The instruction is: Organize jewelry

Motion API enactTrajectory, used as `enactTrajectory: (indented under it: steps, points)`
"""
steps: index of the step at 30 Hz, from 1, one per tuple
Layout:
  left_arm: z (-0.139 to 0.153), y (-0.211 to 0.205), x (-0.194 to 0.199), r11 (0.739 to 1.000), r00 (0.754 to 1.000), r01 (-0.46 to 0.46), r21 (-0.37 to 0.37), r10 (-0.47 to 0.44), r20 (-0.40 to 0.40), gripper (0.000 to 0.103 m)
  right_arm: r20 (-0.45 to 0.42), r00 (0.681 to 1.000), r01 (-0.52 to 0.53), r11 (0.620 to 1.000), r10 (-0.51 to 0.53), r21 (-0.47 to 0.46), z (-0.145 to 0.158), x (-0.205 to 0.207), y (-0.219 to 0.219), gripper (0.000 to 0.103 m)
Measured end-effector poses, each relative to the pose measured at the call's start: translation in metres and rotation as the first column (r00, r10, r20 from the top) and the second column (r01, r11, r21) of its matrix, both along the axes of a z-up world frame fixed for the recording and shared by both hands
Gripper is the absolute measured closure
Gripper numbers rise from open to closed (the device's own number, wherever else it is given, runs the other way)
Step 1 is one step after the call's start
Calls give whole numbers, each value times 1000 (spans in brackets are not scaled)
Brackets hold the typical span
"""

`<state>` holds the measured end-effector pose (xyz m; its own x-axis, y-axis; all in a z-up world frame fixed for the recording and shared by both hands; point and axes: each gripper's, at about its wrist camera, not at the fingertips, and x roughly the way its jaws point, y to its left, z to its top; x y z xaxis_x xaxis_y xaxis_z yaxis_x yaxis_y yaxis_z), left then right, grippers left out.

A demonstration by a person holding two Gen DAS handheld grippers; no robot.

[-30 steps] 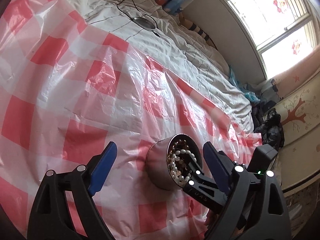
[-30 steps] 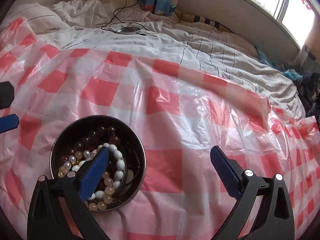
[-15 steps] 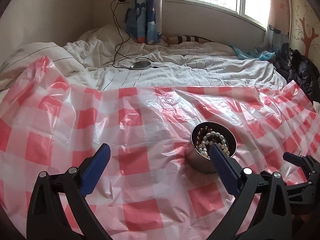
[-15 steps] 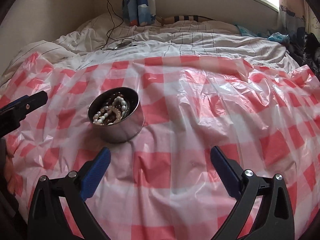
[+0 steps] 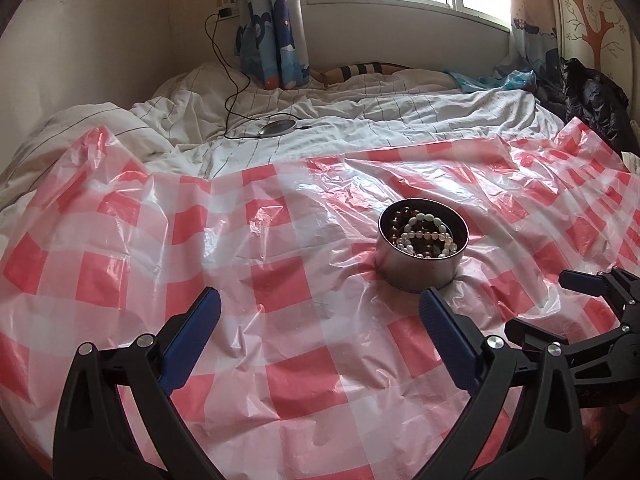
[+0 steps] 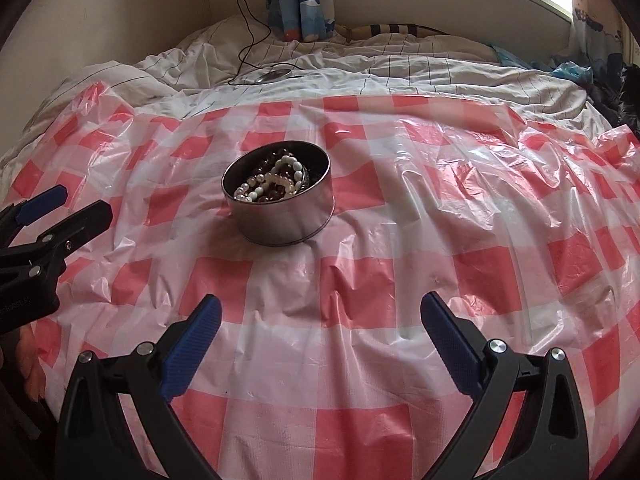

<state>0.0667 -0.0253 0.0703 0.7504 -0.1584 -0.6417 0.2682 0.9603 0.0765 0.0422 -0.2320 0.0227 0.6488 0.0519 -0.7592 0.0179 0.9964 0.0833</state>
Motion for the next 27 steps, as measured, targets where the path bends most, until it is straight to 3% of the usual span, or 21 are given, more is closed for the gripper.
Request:
enactTrajectory:
  steps: [5, 15, 18, 21, 27]
  points:
    - [-3, -5, 5, 1000, 1000, 4, -23, -5, -21, 8, -5, 1000, 1, 1000, -1, 3, 0, 2, -1, 7]
    - [-5, -26, 7, 999, 999, 38, 31, -38, 5, 8, -4, 1000, -2, 1000, 2, 2, 0, 3, -2, 7]
    - [-7, -26, 9, 1000, 999, 30, 0, -30, -22, 8, -12, 1000, -4, 1000, 4, -4, -2, 5, -2, 7]
    - [-9, -18, 10, 995, 999, 35, -88, -39, -37, 8, -18, 1000, -1, 1000, 1, -13, -4, 7, -3, 7]
    - [-11, -16, 14, 997, 998, 15, -75, -20, -56, 8, 0, 1000, 29, 999, -29, -18, -3, 7, -8, 7]
